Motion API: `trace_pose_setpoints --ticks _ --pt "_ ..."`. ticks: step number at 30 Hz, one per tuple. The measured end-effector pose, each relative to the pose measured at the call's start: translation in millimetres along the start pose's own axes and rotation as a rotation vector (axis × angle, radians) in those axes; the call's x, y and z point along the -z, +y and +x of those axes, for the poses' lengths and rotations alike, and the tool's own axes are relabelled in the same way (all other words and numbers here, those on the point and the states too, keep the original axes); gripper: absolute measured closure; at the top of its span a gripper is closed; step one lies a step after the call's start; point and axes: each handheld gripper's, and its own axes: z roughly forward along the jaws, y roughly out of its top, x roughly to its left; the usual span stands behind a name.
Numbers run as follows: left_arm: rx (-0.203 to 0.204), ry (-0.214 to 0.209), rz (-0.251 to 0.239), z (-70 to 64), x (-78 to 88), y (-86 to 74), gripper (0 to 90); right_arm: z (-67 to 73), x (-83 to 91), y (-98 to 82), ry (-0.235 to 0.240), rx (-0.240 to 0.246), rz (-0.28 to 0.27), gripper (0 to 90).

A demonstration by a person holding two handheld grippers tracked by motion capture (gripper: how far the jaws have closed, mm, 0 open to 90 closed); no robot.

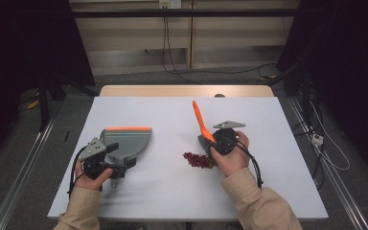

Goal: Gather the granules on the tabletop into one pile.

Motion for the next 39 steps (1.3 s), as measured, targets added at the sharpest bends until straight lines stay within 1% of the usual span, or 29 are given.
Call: trace_pose_setpoints --ticks 4,7,8,12,15,16,20,22,23,25,27,30,33,34,37,39 --pt "-0.006 0.002 0.005 -0.4 0.2 0.0 5.4 7.7 -3.8 1.3 -0.022 0.001 -0.021 71.6" --pt "-0.010 0.002 0.010 -0.6 0.3 -0.1 5.4 10.7 -6.5 2.3 -0.020 -0.003 -0.039 71.6" --pt "-0.011 0.002 0.012 -0.6 0.3 -0.2 5.4 11.7 -7.7 2.9 -0.022 0.004 -0.039 71.6" --pt "-0.011 0.000 0.016 -0.5 -0.1 -0.6 5.4 12.9 -10.8 5.1 -0.026 0.004 -0.038 71.6" --pt "-0.011 -0.004 0.017 -0.9 -0.9 -0.7 5.4 12.0 -13.0 6.4 -0.020 -0.006 -0.042 71.6" --pt "-0.014 -0.005 0.021 -0.9 -1.3 -0.7 5.4 12.0 -13.7 7.0 -0.020 -0.003 -0.039 71.6" --pt "-0.015 -0.006 0.022 -0.8 -2.0 -0.9 5.4 15.5 -17.4 10.9 -0.007 0.013 -0.059 71.5" --pt "-0.011 -0.007 0.021 -0.5 -1.8 -1.0 5.4 16.4 -18.8 13.3 -0.008 0.021 -0.063 71.6" --pt "-0.010 -0.008 0.021 -0.3 -1.7 -1.0 5.4 16.6 -19.6 14.4 0.009 0.023 -0.079 71.6" --pt "-0.010 -0.006 0.021 0.2 -1.3 -1.1 5.4 16.8 -19.5 17.1 0.010 0.018 -0.064 71.6" --pt "-0.008 -0.006 0.021 0.3 -1.1 -1.3 5.4 16.3 -16.8 18.2 0.017 0.014 -0.068 71.6" --pt "-0.007 -0.007 0.020 0.3 -1.2 -1.3 5.4 11.9 -7.8 20.9 0.008 0.025 -0.078 71.5" --pt "-0.008 -0.009 0.020 0.3 -1.3 -1.2 5.4 0.3 0.4 24.0 -0.011 0.031 -0.085 71.5" --pt "-0.006 -0.009 0.016 0.3 -1.3 -1.1 5.4 -3.2 1.3 24.3 -0.018 0.032 -0.081 71.5" --pt "-0.003 -0.008 0.015 0.6 -0.8 -0.9 5.4 -17.2 0.5 23.5 -0.062 0.042 -0.057 71.5" --pt "-0.002 -0.007 0.017 1.1 -0.7 -1.0 5.4 -25.9 -3.8 21.2 -0.064 0.051 -0.048 71.5"
